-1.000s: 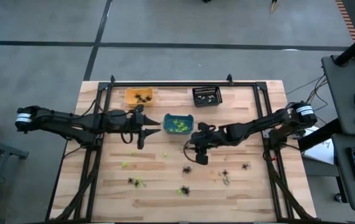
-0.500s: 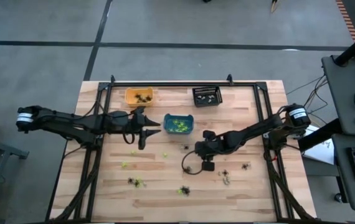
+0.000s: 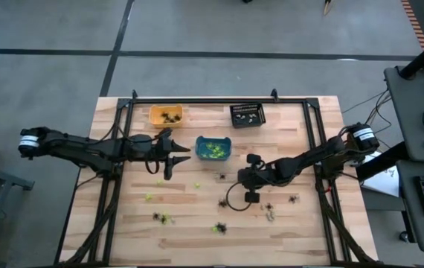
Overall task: Sort Halloween decoration
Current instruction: Put the black spider toy into the yellow bin
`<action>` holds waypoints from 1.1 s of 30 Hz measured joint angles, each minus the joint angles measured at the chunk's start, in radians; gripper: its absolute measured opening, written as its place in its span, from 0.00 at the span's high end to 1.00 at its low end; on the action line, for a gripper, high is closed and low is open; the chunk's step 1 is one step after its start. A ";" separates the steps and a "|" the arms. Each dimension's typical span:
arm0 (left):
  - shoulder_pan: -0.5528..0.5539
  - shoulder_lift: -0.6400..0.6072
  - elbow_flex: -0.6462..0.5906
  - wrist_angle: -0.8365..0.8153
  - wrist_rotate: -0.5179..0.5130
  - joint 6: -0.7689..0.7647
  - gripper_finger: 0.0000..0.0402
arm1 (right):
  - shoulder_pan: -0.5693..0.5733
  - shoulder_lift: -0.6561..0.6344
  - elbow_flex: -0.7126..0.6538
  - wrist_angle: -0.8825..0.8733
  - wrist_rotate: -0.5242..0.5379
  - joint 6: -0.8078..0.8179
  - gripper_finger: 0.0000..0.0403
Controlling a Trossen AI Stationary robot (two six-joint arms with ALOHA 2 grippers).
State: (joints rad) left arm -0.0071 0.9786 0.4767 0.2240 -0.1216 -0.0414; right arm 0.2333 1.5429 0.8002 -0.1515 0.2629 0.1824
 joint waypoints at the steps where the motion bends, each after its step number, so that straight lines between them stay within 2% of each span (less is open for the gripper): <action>1: 0.000 -0.002 -0.013 0.016 0.000 0.000 0.73 | 0.000 0.000 -0.009 0.025 0.000 -0.012 0.84; 7: 0.000 -0.014 -0.053 0.054 0.000 -0.013 0.73 | 0.000 0.042 -0.021 0.202 0.001 -0.053 0.83; 12: 0.000 -0.017 -0.065 0.080 0.000 -0.020 0.73 | -0.005 0.108 -0.021 0.352 0.002 -0.107 0.77; 22: 0.000 -0.017 -0.065 0.083 0.000 -0.020 0.73 | -0.057 0.216 -0.021 0.460 0.029 -0.116 0.61; 27: 0.000 -0.017 -0.065 0.083 0.000 -0.020 0.73 | -0.061 0.264 -0.020 0.516 0.029 -0.142 0.61; 33: 0.000 -0.017 -0.065 0.083 0.000 -0.021 0.73 | -0.069 0.308 -0.018 0.563 0.026 -0.131 0.65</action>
State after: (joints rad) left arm -0.0071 0.9615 0.4122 0.3065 -0.1218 -0.0620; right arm 0.1642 1.8509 0.7826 0.4120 0.2889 0.0517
